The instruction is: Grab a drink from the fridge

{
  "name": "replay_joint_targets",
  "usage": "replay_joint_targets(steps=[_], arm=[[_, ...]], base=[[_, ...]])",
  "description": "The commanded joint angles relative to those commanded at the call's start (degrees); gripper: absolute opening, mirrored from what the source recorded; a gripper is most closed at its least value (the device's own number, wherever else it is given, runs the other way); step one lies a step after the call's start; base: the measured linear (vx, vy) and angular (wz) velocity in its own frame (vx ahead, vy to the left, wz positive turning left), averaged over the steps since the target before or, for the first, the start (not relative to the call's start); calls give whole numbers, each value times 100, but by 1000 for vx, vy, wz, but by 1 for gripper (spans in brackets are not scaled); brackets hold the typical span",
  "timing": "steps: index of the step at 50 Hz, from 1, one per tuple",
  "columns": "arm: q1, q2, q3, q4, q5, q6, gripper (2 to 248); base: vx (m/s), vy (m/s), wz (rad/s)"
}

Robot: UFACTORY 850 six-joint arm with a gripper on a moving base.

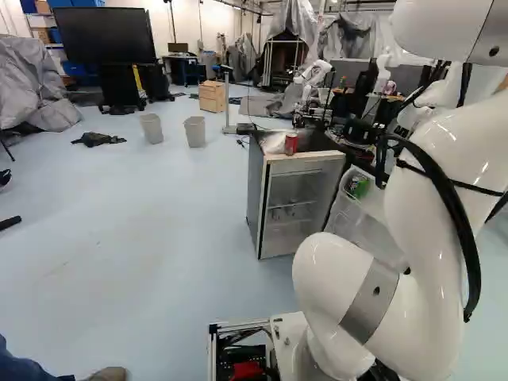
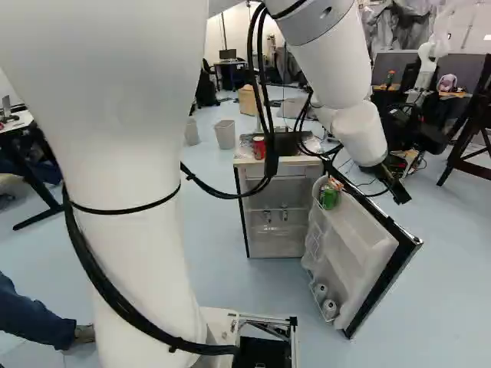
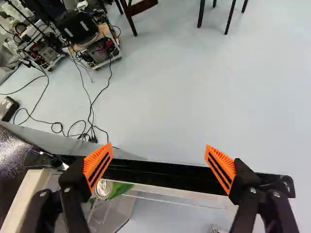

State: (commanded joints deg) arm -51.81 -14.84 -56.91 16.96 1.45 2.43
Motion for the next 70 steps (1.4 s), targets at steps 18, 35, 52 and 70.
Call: replay_joint_targets(steps=[18, 35, 52, 70], arm=[[55, -331, -299, 0, -235, 0, 247], [81, -929, -792, 0, -247, 0, 247], [93, -1529, -1321, 0, -272, 0, 247], [79, -1646, -1431, 0, -370, 0, 247]], base=[[0, 0, 0], [0, 0, 0], [0, 0, 0], [0, 0, 0]])
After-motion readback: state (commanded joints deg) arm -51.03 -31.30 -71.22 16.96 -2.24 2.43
